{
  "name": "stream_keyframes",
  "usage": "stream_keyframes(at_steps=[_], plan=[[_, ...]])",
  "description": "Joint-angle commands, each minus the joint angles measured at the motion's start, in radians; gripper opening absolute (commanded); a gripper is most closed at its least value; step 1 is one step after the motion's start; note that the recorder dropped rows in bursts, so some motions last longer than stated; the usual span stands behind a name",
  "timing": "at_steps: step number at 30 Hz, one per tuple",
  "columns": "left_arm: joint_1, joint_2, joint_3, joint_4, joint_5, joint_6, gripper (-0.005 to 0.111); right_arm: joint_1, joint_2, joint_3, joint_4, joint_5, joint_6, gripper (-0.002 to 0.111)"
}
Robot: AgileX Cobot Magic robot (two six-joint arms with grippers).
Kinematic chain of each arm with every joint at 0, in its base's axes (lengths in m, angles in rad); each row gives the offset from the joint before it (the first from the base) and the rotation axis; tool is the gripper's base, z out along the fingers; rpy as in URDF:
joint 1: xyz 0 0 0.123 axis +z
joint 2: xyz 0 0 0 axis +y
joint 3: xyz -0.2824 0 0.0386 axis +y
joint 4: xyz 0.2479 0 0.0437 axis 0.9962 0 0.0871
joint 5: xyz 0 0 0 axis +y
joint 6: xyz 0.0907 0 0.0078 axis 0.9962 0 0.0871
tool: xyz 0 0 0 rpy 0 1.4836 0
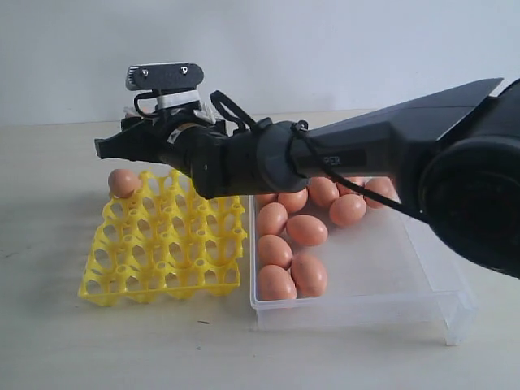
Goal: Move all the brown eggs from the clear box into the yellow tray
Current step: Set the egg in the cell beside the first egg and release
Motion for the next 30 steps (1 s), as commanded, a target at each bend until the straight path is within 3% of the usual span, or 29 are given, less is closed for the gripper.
stream_keyframes(at_steps=[1, 6, 16, 26, 30], plan=[[-0.003, -0.006, 0.003, -0.007, -0.002, -0.004, 0.000, 0.001, 0.039, -0.014, -0.011, 0.001, 0.004, 0.000], [-0.003, -0.006, 0.003, -0.007, -0.002, -0.004, 0.000, 0.001, 0.059, -0.014, -0.011, 0.012, 0.004, 0.000], [-0.003, -0.006, 0.003, -0.007, -0.002, -0.004, 0.000, 0.001, 0.078, -0.014, -0.011, 0.077, 0.004, 0.021], [-0.003, -0.006, 0.003, -0.007, -0.002, -0.004, 0.000, 0.001, 0.078, -0.014, -0.011, 0.073, -0.009, 0.062], [-0.003, -0.006, 0.003, -0.007, -0.002, -0.004, 0.000, 0.001, 0.076, -0.014, -0.010, 0.071, -0.045, 0.069]])
